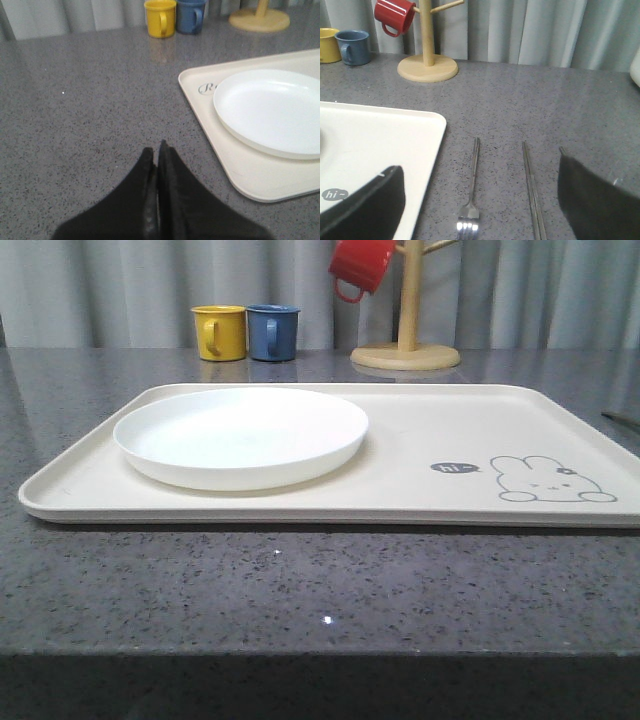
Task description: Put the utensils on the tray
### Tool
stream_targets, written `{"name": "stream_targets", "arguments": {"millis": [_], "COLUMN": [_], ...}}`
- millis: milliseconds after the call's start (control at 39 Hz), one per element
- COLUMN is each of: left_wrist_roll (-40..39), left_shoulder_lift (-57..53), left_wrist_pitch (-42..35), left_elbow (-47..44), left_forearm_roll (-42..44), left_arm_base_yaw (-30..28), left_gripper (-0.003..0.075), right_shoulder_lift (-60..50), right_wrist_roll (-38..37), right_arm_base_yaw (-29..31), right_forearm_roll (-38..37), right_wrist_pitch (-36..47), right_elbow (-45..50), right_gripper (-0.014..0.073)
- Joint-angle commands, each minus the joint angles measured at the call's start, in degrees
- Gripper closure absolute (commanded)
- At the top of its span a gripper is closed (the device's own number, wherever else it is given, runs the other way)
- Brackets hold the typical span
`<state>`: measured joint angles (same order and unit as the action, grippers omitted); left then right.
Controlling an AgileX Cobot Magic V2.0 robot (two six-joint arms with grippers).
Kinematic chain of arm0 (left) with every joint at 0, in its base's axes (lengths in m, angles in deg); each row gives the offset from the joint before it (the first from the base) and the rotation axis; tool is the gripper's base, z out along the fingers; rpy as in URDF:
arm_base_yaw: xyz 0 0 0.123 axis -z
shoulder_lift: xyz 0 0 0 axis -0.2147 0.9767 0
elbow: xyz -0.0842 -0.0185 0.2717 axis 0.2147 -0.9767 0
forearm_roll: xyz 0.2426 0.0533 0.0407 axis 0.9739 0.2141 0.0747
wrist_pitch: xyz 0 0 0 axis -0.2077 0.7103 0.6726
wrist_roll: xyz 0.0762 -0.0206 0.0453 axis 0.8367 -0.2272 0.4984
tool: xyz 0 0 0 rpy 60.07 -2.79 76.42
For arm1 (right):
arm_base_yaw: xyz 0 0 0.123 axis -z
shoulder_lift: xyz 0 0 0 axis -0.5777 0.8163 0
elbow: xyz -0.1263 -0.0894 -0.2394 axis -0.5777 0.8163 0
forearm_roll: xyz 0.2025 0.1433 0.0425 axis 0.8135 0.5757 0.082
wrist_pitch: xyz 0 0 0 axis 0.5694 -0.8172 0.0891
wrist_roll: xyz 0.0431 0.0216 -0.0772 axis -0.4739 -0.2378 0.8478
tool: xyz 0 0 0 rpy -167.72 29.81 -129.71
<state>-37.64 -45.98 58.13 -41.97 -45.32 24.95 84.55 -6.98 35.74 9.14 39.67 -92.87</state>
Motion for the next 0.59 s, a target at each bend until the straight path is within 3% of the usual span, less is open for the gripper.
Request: {"name": "stream_targets", "arguments": {"millis": [0, 565], "left_wrist_roll": [-0.6, -0.6], "left_shoulder_lift": [-5.0, -8.7], "left_wrist_pitch": [-6.1, -7.6], "left_elbow": [-0.5, -0.8], "left_forearm_roll": [-1.0, -1.0], "left_arm_base_yaw": [0.0, 0.0], "left_gripper": [0.0738, 0.0738], "right_shoulder_lift": [0.8, 0.8], "right_wrist_roll": [0.4, 0.4], "right_arm_base_yaw": [0.2, 0.2], "right_forearm_roll": [0.1, 0.1], "right_wrist_pitch": [4.7, 4.7], "right_elbow": [-2.0, -2.0], "right_gripper": [-0.0047, -0.0047]}}
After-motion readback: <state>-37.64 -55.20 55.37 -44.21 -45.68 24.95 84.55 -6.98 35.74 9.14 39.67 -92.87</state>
